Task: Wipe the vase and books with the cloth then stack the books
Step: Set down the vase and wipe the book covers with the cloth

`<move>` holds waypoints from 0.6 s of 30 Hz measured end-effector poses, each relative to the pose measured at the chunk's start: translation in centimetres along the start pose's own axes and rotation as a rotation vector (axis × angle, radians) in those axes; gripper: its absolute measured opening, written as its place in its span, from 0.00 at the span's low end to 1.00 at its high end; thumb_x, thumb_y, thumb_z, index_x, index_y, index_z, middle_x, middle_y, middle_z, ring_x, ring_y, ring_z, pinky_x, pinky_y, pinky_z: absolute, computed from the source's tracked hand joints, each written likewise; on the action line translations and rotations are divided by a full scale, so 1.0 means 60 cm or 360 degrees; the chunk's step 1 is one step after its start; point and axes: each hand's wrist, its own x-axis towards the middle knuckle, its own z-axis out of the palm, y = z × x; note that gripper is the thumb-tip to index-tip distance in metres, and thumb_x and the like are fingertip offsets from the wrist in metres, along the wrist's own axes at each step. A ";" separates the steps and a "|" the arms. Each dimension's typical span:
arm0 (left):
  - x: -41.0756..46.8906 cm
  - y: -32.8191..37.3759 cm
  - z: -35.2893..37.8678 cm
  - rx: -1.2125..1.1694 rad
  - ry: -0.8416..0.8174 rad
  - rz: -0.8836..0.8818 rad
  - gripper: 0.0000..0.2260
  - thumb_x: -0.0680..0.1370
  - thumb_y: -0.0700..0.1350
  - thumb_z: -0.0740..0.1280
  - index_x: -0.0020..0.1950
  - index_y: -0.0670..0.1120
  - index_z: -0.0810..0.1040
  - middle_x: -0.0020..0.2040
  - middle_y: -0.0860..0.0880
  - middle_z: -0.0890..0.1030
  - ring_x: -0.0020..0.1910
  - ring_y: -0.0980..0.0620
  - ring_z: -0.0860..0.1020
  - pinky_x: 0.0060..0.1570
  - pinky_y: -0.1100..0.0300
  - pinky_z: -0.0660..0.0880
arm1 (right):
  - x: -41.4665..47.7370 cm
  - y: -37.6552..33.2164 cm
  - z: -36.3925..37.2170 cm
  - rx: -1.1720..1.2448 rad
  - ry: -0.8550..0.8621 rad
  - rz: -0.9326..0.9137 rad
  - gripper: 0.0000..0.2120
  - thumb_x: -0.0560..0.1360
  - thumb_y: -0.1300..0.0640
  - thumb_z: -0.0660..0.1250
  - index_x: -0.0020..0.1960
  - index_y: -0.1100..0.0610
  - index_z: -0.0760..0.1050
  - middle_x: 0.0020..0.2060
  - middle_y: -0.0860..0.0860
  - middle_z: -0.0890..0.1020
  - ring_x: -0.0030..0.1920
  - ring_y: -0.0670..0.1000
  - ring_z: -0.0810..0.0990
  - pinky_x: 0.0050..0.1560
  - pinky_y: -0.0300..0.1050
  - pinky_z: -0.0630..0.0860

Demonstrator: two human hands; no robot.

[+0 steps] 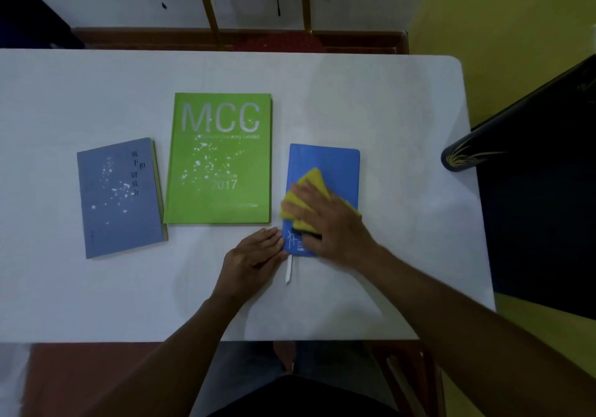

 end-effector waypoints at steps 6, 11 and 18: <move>0.001 -0.004 0.001 0.0031 -0.0022 0.0011 0.16 0.78 0.52 0.71 0.58 0.42 0.86 0.60 0.47 0.85 0.62 0.53 0.82 0.69 0.60 0.74 | -0.080 0.024 -0.011 -0.0047 -0.0003 0.0013 0.29 0.74 0.53 0.70 0.74 0.50 0.74 0.78 0.54 0.70 0.81 0.55 0.64 0.76 0.61 0.67; 0.003 -0.001 0.002 0.0044 -0.0002 0.0015 0.15 0.78 0.51 0.72 0.58 0.41 0.86 0.59 0.46 0.85 0.61 0.54 0.82 0.67 0.56 0.77 | 0.050 0.063 -0.036 -0.0137 0.0043 0.0568 0.30 0.78 0.49 0.66 0.79 0.47 0.66 0.82 0.52 0.61 0.82 0.58 0.58 0.73 0.62 0.69; -0.002 -0.013 -0.019 0.0038 -0.0109 0.0056 0.13 0.80 0.47 0.69 0.60 0.43 0.86 0.60 0.46 0.86 0.62 0.51 0.82 0.66 0.54 0.77 | 0.047 -0.009 0.019 -0.0034 0.0092 0.0285 0.30 0.76 0.49 0.68 0.77 0.53 0.71 0.79 0.56 0.67 0.82 0.57 0.61 0.75 0.61 0.67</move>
